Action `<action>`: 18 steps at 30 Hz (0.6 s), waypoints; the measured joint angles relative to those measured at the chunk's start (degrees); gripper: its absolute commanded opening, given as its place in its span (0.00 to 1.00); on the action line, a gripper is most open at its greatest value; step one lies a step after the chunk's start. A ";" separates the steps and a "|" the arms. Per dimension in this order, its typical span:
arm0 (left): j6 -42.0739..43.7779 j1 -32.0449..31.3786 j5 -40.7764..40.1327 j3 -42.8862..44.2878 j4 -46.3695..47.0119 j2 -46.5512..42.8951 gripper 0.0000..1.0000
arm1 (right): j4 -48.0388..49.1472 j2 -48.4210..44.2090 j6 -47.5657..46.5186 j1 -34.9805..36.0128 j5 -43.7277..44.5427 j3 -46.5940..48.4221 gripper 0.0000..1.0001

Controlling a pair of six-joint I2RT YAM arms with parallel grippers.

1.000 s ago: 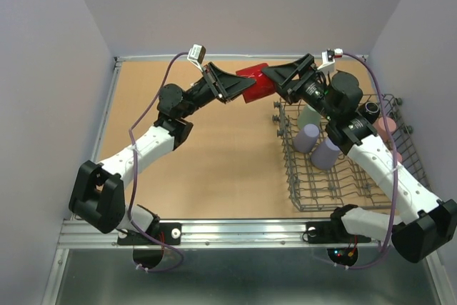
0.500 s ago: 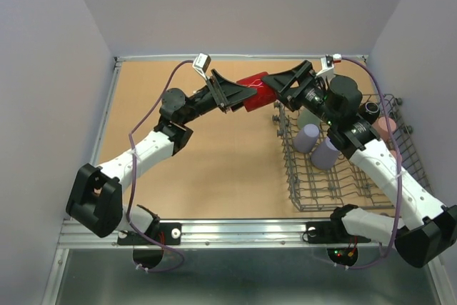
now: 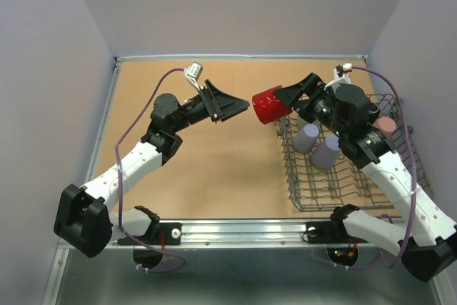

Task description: Load the cups into the dish rack

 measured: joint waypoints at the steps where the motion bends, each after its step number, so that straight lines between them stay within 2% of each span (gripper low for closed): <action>1: 1.14 0.37 -0.02 -0.42 -1.86 -1.03 0.68 | -1.97 -1.20 -1.18 0.00 1.22 0.00 0.00; 12: 10.27 8.02 0.37 -6.03 -14.95 -12.48 0.68 | -25.77 -12.07 -9.46 -0.02 16.50 6.23 0.00; 18: 13.62 10.32 0.96 -6.93 -19.74 -13.46 0.67 | -38.03 -11.47 -12.13 -0.04 21.77 8.81 0.00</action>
